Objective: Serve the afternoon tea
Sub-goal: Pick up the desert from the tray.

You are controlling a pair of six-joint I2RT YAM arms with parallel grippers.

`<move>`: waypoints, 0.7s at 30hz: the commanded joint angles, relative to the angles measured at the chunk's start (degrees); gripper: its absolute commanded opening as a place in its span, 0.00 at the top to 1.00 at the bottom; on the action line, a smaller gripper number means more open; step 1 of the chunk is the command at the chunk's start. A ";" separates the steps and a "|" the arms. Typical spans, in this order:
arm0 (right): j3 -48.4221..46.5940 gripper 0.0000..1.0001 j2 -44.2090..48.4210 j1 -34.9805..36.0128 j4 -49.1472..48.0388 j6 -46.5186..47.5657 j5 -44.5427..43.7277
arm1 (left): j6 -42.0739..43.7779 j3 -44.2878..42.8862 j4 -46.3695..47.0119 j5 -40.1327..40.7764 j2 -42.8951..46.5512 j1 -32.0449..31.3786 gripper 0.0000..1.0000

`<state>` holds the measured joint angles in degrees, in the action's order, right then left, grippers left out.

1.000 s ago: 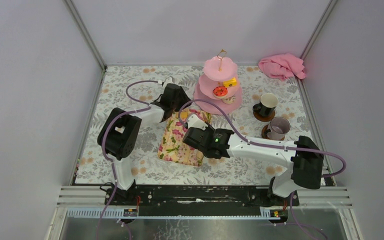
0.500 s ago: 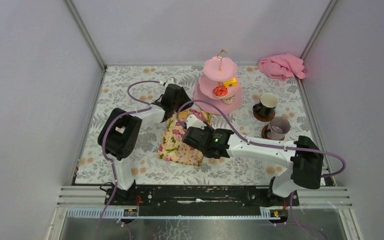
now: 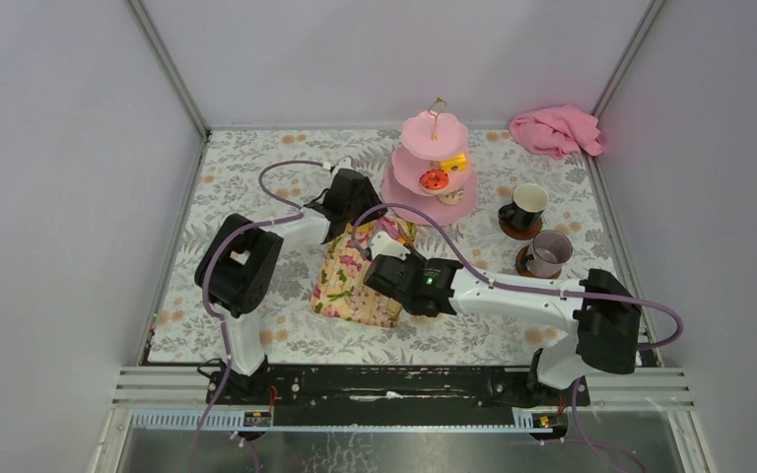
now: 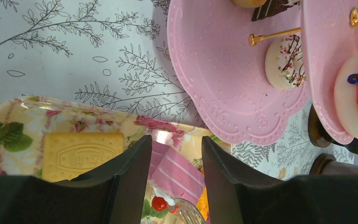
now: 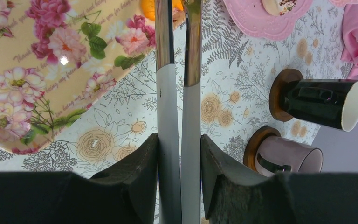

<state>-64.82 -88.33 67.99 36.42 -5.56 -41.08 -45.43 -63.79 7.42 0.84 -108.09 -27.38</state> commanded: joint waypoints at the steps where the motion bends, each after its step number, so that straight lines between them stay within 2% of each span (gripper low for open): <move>1: -0.10 0.60 3.01 -0.22 -1.84 1.11 -1.78 | 1.20 -0.72 -0.28 -0.07 0.70 -0.56 0.49; 13: 0.36 0.56 3.48 -0.20 -2.58 1.82 -3.63 | 1.65 -1.03 -0.68 -0.84 -0.04 -1.34 0.49; 21: 1.28 0.56 3.17 -0.17 -3.01 1.58 -1.07 | 1.90 -1.65 -0.85 -1.25 -1.02 -1.36 0.49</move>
<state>-63.79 -86.96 67.92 35.20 -4.34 -41.25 -45.06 -63.79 6.37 0.19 -108.12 -28.49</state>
